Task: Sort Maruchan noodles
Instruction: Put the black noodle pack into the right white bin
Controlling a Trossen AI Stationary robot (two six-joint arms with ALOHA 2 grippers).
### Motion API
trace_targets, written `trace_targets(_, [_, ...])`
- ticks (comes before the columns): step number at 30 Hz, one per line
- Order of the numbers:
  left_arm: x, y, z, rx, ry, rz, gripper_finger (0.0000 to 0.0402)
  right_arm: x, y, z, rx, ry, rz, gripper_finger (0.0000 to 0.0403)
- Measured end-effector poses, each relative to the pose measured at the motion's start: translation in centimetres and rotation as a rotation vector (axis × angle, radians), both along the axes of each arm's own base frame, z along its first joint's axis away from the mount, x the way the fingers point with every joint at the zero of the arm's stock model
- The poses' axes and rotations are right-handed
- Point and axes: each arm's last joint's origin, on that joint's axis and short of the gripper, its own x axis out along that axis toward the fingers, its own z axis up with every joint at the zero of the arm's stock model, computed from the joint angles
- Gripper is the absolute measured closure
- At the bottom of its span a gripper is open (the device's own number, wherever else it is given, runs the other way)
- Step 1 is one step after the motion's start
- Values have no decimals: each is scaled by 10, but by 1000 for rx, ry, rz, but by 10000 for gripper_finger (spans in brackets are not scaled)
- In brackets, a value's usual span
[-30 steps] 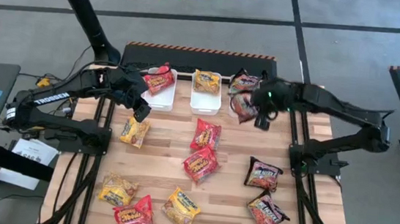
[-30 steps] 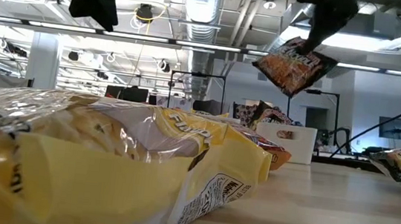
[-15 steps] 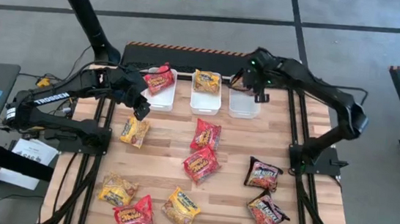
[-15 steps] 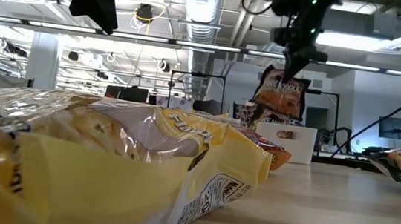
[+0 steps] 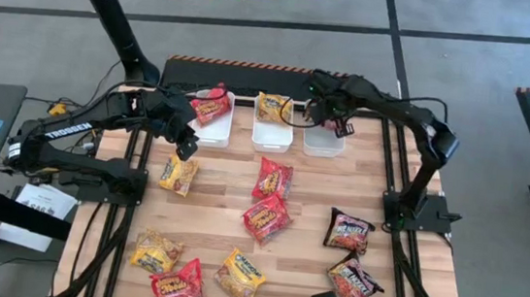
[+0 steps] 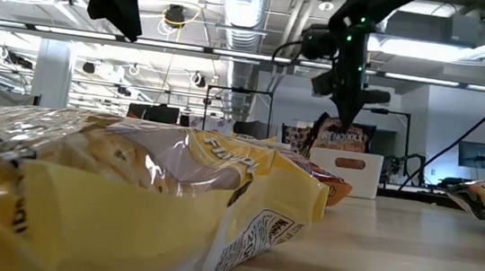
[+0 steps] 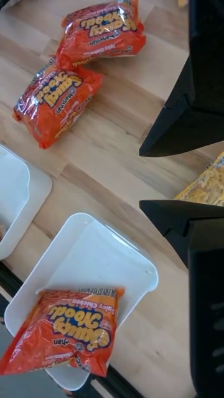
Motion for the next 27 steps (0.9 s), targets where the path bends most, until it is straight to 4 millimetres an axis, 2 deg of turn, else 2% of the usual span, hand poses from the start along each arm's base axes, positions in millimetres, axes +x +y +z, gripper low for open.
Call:
trace_targets(10, [0,0,0,23,14,-32,294,10,-9,-27,-26,86,-56,391])
trace_targets(20, [0,0,0,32,19,-38,294,12,-10,-27,-58,27,-135,350])
trace_targets(27, [-2,-1,-2,18,46,-36,294,17,-4,-27,-69,1,-175,323])
